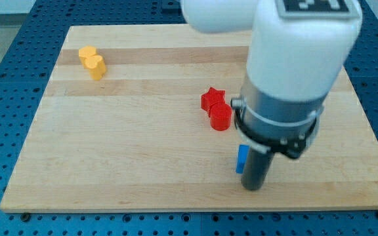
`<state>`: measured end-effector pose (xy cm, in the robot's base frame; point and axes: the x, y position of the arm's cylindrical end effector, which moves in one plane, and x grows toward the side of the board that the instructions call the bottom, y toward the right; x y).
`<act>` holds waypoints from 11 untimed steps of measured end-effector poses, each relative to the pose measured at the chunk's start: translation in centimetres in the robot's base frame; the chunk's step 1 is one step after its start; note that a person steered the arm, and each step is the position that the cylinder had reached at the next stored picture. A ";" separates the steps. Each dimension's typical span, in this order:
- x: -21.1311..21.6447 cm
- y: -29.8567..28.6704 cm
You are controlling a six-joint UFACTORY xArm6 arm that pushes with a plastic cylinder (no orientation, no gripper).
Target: Place the blue cube to the bottom left of the blue triangle
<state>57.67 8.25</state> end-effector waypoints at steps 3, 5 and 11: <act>-0.3 -0.3; -3.3 -7.1; -9.6 2.3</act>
